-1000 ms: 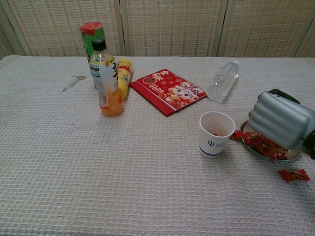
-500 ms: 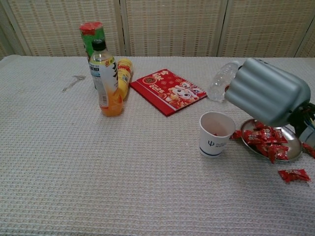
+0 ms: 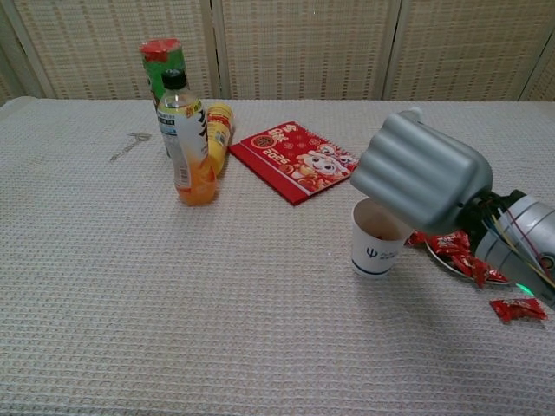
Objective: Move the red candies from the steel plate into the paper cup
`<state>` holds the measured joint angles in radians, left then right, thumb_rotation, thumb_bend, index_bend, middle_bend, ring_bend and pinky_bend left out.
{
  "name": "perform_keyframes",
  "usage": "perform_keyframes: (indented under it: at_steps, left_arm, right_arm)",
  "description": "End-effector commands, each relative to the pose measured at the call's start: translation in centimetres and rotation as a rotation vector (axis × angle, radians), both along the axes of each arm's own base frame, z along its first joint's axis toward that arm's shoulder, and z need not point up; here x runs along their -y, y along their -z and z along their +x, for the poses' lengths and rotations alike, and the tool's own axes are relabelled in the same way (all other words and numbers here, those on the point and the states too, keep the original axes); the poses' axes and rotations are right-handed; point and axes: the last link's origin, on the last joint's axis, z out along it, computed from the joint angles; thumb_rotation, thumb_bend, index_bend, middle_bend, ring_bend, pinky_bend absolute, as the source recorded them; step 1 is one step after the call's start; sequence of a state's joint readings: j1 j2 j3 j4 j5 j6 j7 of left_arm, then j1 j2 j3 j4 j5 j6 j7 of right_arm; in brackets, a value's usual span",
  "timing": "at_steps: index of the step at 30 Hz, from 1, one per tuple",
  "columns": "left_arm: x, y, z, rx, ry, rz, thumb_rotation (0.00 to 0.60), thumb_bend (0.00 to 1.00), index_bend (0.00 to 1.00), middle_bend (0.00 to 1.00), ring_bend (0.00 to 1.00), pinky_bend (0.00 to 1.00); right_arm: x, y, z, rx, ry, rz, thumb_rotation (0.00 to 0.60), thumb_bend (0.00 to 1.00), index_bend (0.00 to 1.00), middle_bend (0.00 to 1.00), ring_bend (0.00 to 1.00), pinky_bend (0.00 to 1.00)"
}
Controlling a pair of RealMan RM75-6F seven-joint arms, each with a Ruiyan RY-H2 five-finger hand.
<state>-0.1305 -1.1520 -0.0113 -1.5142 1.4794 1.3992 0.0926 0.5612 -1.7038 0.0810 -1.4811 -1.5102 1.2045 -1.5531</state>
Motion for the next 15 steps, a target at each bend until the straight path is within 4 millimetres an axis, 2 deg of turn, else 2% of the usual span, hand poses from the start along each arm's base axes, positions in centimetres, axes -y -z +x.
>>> perform_keyframes:
  at_steps: [1, 9, 12, 15]
  left_arm:
    - [-0.01, -0.05, -0.02, 0.001, 0.000, 0.000, 0.600, 0.75, 0.15, 0.23, 0.18, 0.33]
    - [0.05, -0.15, 0.00, 0.007, 0.003, -0.001, 0.600, 0.75, 0.15, 0.23, 0.18, 0.33]
    - [0.06, -0.20, -0.03, 0.008, 0.003, -0.001, 0.600, 0.75, 0.15, 0.23, 0.18, 0.33]
    - [0.02, -0.20, -0.06, 0.009, 0.002, -0.002, 0.600, 0.75, 0.15, 0.23, 0.18, 0.33]
  right_arm:
    - [0.05, 0.32, 0.24, 0.025, 0.000, 0.014, 0.600, 0.75, 0.99, 0.87, 0.58, 0.88]
    - [-0.06, 0.74, 0.44, 0.041, 0.000, 0.036, 0.600, 0.75, 0.92, 0.87, 0.58, 0.88]
    - [-0.10, 0.72, 0.48, 0.047, -0.006, 0.044, 0.600, 0.75, 0.86, 0.85, 0.58, 0.88]
    - [-0.16, 0.54, 0.39, 0.056, -0.013, 0.050, 0.600, 0.75, 0.76, 0.78, 0.58, 0.88]
